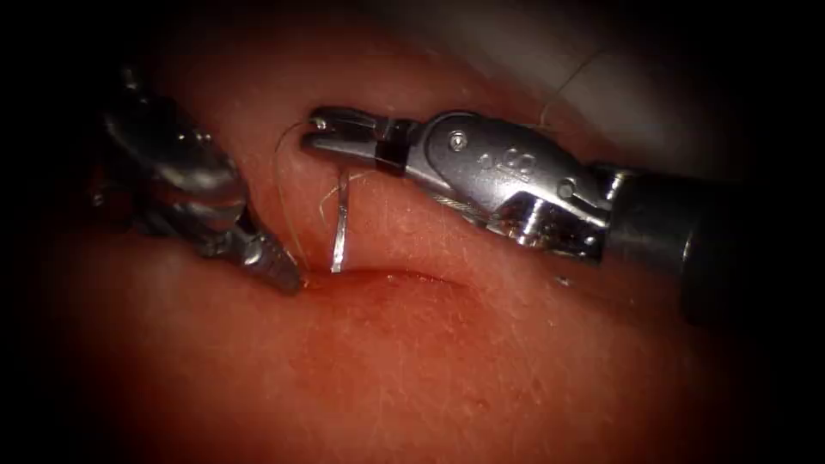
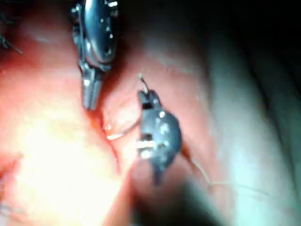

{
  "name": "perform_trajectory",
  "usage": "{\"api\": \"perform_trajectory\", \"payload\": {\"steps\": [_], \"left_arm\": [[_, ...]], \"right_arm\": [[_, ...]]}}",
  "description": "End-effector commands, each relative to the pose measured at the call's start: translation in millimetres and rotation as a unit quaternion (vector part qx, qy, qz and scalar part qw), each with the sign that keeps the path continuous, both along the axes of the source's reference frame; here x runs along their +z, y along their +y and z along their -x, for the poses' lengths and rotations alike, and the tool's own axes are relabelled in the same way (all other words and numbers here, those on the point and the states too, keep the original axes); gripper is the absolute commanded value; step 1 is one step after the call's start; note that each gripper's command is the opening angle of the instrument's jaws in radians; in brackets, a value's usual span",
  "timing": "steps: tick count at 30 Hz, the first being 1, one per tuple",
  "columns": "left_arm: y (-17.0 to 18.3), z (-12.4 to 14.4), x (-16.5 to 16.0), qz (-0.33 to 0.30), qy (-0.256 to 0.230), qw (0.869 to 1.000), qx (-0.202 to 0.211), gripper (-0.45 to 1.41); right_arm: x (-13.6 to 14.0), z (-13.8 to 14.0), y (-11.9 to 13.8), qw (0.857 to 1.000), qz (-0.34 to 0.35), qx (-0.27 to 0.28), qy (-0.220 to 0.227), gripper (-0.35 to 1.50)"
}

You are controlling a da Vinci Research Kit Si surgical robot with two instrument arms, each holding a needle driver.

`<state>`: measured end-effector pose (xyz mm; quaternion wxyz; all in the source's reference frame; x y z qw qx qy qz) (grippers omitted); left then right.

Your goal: Wound Closure

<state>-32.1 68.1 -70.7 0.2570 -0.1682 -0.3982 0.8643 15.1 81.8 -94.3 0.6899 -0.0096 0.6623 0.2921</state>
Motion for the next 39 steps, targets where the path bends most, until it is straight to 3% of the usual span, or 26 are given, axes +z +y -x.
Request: {"api": "perform_trajectory", "payload": {"steps": [1,10,19,26,39], "left_arm": [[-0.2,0.4,0.6,0.000,-0.001,1.000,0.001,0.03],[-2.1,-0.6,0.2,0.012,-0.002,1.000,0.003,0.01],[-3.8,2.6,1.4,0.019,0.000,1.000,-0.001,0.00],[-4.7,1.5,2.7,0.016,-0.004,1.000,0.011,0.00],[-5.1,1.0,2.7,0.018,-0.005,1.000,0.014,-0.01]], "right_arm": [[0.2,-0.7,0.5,1.000,0.001,0.000,0.001,-0.35],[0.5,-1.4,-0.1,1.000,-0.004,0.005,0.005,-0.35],[0.1,-1.0,-0.4,0.999,-0.043,0.002,0.014,-0.35],[0.2,-1.0,-0.3,0.996,-0.085,0.005,0.026,-0.35],[0.6,-0.5,-0.4,0.995,-0.098,-0.004,0.018,-0.35]]}}
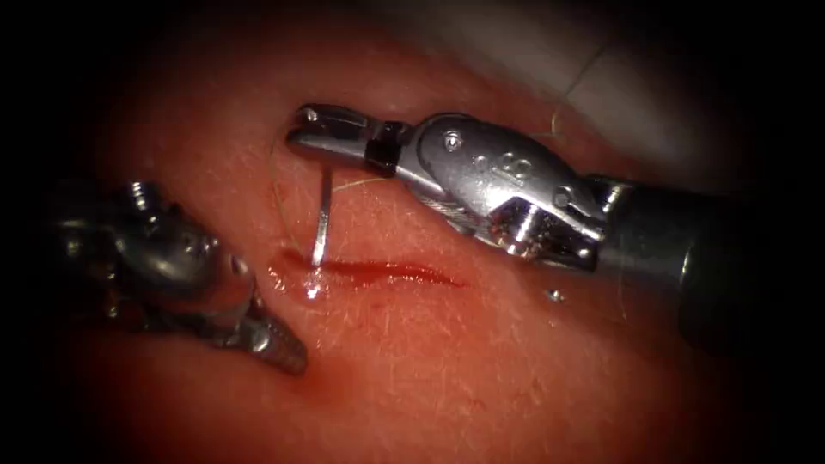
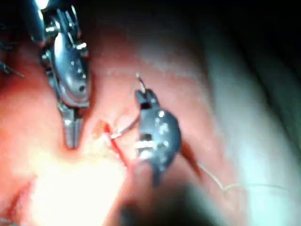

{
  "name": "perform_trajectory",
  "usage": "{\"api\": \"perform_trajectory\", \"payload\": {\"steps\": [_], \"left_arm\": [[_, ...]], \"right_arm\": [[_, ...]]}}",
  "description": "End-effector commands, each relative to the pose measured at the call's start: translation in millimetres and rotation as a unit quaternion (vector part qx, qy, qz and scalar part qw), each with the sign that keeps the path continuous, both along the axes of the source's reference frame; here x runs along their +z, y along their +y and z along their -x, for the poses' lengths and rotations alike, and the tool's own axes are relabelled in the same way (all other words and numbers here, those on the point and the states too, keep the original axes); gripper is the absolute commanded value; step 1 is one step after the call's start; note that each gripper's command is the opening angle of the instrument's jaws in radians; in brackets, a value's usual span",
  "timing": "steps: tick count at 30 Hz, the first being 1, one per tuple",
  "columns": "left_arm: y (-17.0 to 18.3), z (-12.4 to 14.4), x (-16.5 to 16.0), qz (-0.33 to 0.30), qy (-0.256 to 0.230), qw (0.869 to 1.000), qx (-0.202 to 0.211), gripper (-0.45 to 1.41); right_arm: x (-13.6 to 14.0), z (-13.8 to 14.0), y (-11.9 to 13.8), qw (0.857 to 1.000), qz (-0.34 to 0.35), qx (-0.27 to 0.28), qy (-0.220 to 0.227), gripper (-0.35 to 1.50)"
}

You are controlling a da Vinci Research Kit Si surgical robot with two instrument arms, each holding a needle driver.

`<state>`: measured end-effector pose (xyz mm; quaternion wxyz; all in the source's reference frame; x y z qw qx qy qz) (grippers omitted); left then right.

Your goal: Wound Closure

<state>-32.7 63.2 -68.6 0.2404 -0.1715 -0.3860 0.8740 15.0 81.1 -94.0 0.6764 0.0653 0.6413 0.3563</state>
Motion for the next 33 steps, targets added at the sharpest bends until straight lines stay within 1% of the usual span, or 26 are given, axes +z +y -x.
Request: {"api": "perform_trajectory", "payload": {"steps": [1,9,10,15,18,22,26,33], "left_arm": [[-0.3,0.3,0.6,0.000,0.000,1.000,0.001,-0.01],[-0.1,0.0,0.7,0.000,-0.001,1.000,0.003,-0.02],[-0.1,0.0,0.8,0.000,-0.001,1.000,0.003,-0.03],[-0.2,-0.4,1.1,0.002,-0.002,1.000,0.005,-0.03],[-0.2,-0.6,1.3,0.004,-0.003,1.000,0.007,-0.04],[-0.3,-0.6,1.6,0.005,-0.003,1.000,0.008,-0.04],[-0.3,-0.7,1.6,0.005,-0.003,1.000,0.008,-0.04],[-0.2,-0.9,1.6,0.005,-0.004,1.000,0.009,-0.04]], "right_arm": [[0.4,-0.5,0.3,1.000,0.002,-0.006,0.002,-0.35],[0.4,-0.2,0.2,1.000,0.002,-0.010,0.004,-0.35],[0.4,-0.2,0.2,1.000,-0.017,-0.007,0.012,-0.35],[0.4,-0.2,0.2,0.999,-0.047,-0.003,0.023,-0.35],[0.4,-0.2,0.2,0.996,-0.085,0.001,0.031,-0.35],[0.5,-0.2,0.2,0.994,-0.109,-0.001,0.032,-0.35],[0.7,-0.3,0.0,0.992,-0.119,-0.007,0.029,-0.35],[1.4,-0.8,-0.7,0.982,-0.178,-0.023,0.050,-0.35]]}}
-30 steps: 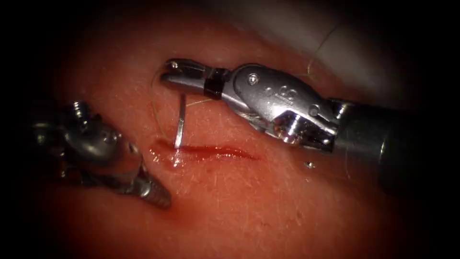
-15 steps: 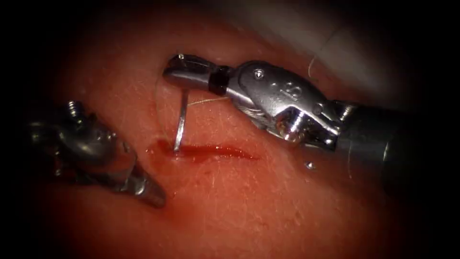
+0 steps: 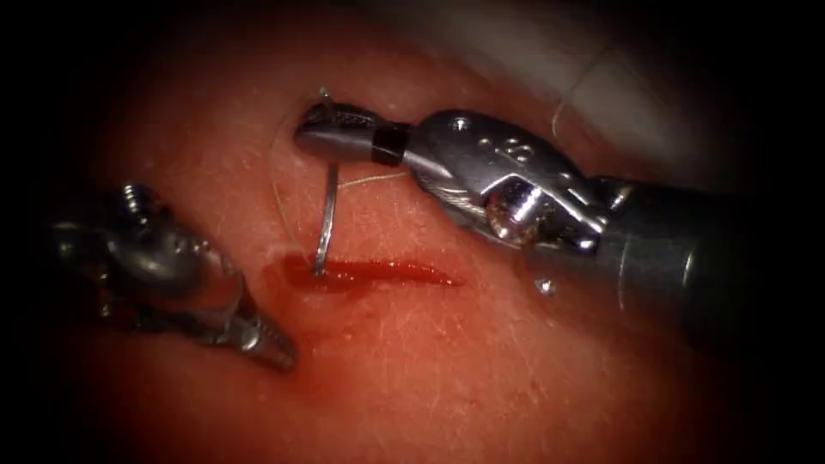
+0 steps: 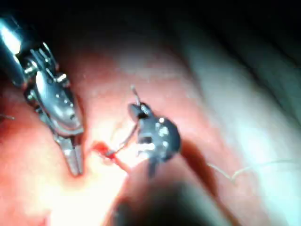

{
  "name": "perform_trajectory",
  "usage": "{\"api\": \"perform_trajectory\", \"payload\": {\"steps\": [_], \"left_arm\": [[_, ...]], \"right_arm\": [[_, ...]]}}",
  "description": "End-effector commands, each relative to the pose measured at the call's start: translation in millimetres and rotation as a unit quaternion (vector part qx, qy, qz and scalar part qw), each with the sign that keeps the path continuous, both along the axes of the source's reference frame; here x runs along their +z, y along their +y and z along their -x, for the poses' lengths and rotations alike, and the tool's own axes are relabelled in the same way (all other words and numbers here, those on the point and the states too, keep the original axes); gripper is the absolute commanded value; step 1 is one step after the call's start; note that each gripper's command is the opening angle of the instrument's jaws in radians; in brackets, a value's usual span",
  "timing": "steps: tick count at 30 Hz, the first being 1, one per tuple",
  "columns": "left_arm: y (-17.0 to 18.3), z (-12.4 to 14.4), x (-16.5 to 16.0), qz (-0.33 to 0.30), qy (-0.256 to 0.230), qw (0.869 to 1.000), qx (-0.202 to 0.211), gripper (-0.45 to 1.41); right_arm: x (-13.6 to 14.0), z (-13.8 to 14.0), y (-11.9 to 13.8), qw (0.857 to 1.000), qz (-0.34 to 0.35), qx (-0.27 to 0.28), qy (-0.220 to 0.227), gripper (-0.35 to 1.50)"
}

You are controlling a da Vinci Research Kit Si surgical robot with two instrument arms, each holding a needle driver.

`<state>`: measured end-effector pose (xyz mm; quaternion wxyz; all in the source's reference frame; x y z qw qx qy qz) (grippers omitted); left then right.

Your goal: Wound Closure

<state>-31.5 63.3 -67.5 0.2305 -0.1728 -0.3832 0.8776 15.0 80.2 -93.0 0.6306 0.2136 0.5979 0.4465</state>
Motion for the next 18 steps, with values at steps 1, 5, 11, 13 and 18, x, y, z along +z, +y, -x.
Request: {"api": "perform_trajectory", "payload": {"steps": [1,5,11,13,18], "left_arm": [[-0.3,0.3,0.5,-0.001,0.000,1.000,0.001,-0.05],[-0.2,0.0,0.6,-0.001,-0.001,1.000,0.002,-0.05],[-0.1,-0.1,0.6,-0.001,-0.001,1.000,0.003,-0.06],[-0.1,-0.1,0.6,-0.001,-0.001,1.000,0.003,-0.06],[-0.1,-0.1,0.6,0.000,-0.001,1.000,0.003,-0.06]], "right_arm": [[0.5,-0.9,0.1,1.000,-0.009,-0.003,0.007,-0.35],[0.8,-1.2,-0.3,0.999,-0.036,-0.004,0.017,-0.35],[0.8,-1.1,-0.3,0.996,-0.086,0.004,0.032,-0.35],[0.8,-1.1,-0.2,0.994,-0.100,0.006,0.036,-0.35],[0.9,-1.0,-0.1,0.992,-0.117,0.009,0.041,-0.35]]}}
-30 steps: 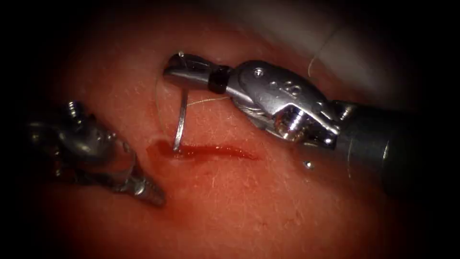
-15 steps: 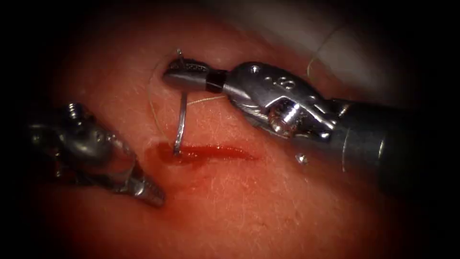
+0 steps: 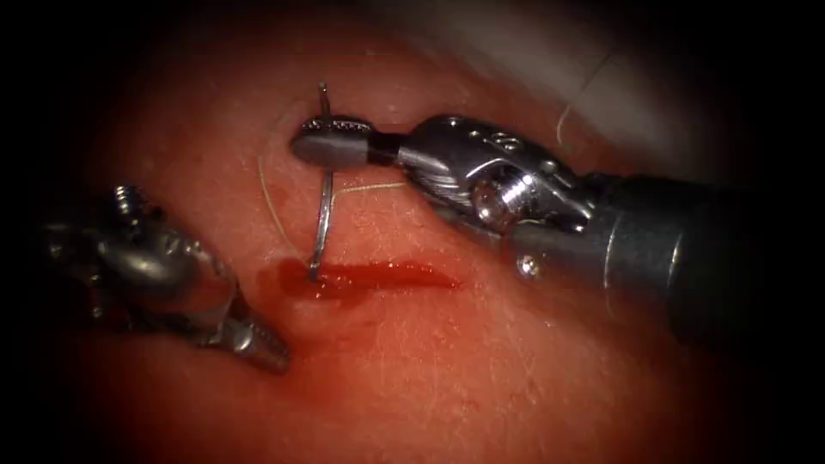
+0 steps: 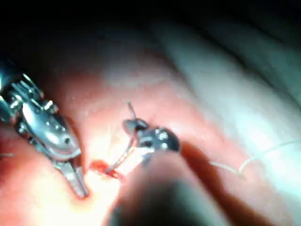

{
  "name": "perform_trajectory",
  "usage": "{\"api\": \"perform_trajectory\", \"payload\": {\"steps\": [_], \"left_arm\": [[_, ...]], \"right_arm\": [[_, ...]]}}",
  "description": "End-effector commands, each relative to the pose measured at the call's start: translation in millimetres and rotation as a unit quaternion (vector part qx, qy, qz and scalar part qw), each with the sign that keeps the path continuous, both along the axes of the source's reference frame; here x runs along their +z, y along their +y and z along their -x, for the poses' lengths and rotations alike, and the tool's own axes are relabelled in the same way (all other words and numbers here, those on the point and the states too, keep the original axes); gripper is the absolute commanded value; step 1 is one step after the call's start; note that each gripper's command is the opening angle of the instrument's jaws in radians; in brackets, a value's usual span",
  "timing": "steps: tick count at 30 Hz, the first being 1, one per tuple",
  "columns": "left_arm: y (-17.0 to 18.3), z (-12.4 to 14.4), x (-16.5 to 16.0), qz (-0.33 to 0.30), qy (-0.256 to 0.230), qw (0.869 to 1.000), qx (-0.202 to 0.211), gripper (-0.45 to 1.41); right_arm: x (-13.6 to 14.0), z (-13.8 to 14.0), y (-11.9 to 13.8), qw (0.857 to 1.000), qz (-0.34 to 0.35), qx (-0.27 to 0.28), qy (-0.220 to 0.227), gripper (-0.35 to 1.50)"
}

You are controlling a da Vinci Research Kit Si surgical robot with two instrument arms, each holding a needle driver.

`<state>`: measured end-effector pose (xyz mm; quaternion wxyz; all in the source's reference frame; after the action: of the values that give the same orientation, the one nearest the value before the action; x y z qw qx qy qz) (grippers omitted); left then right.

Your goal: Wound Closure

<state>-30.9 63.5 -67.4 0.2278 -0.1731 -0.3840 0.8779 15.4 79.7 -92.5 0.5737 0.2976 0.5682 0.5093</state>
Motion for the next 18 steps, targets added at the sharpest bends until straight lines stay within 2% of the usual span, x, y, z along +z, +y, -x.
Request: {"api": "perform_trajectory", "payload": {"steps": [1,12,18], "left_arm": [[-0.3,0.4,0.6,0.000,0.000,1.000,0.000,-0.06],[-0.5,0.4,0.9,0.000,0.002,1.000,-0.002,-0.07],[-0.4,0.3,1.3,0.000,0.004,1.000,-0.003,-0.07]], "right_arm": [[0.3,-0.6,0.4,1.000,-0.001,0.001,0.002,-0.35],[0.2,-0.4,0.7,1.000,-0.025,0.008,0.016,-0.35],[-0.1,-0.7,0.2,0.996,-0.085,0.011,0.035,-0.35]]}}
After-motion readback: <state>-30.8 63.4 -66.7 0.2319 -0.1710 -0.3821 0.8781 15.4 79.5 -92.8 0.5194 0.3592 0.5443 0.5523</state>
